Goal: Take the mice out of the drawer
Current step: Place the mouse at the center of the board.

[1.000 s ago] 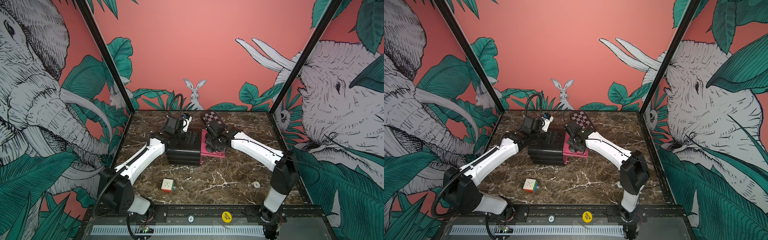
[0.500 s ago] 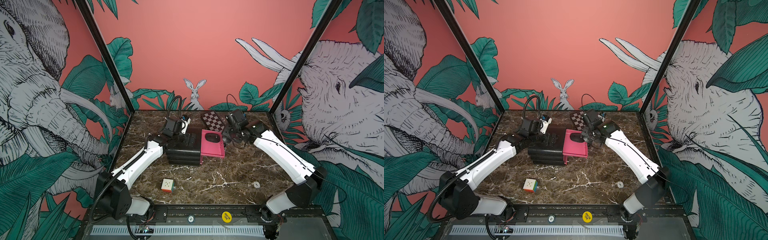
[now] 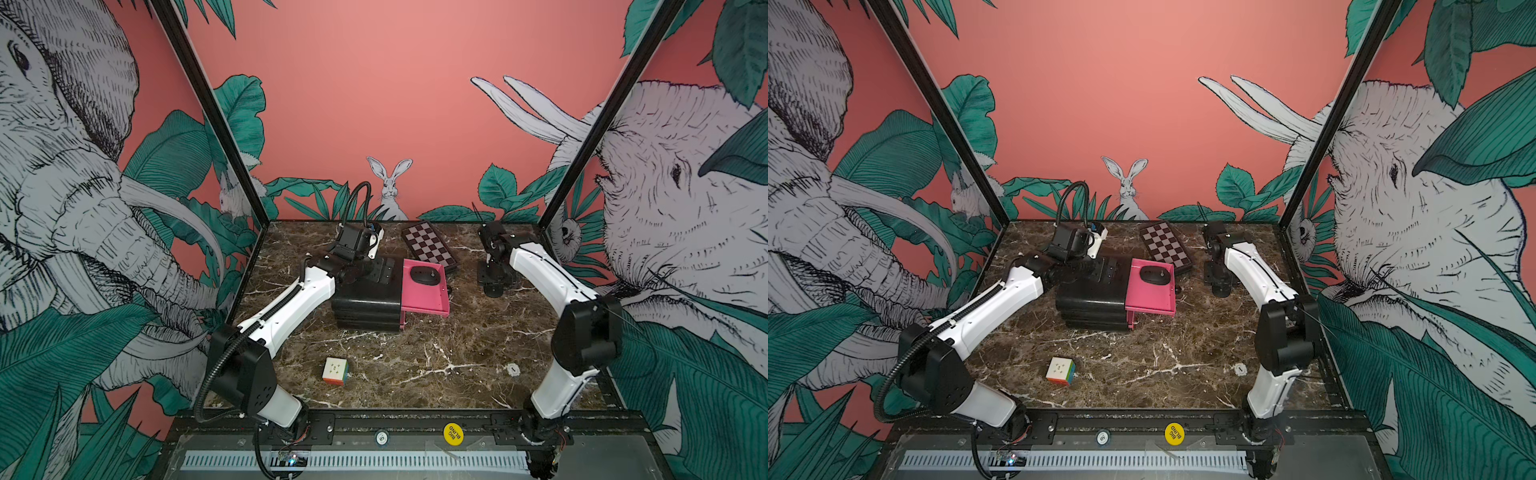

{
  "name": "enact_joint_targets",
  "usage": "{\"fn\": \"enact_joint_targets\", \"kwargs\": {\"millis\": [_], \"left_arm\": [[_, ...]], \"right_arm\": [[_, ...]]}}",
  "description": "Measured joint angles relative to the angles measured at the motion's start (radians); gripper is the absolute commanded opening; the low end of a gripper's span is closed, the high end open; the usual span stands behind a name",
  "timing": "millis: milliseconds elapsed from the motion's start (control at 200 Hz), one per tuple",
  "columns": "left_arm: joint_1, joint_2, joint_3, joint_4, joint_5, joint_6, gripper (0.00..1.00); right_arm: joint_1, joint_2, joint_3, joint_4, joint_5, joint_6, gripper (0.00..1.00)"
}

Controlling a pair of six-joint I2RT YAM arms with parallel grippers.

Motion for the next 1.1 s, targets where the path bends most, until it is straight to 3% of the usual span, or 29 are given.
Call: {"fn": "enact_joint_targets", "kwargs": {"millis": [150,460,885,1100], "left_arm": [[0.0,0.011,0.001,0.027,-0.032,-0.037,0.99],[0.0,0.041,0.019,0.069,-0.053,-0.113,0.99],[0.0,0.087,0.075,0.051,-0.064,-0.168,0.99],[0.0,0.099,0.083,0.06,-0.064,-0.184,0.99]], "right_arm": [[-0.093,0.113,0.006,0.062,-0.039,-0.129,0.5],[-0.216,0.185,0.016,0.191,-0.07,-0.282,0.51],[-0.262,0.241,-0.012,0.248,-0.1,-0.381,0.53],[-0.266,0.242,-0.027,0.261,-0.101,-0.398,0.66]]}}
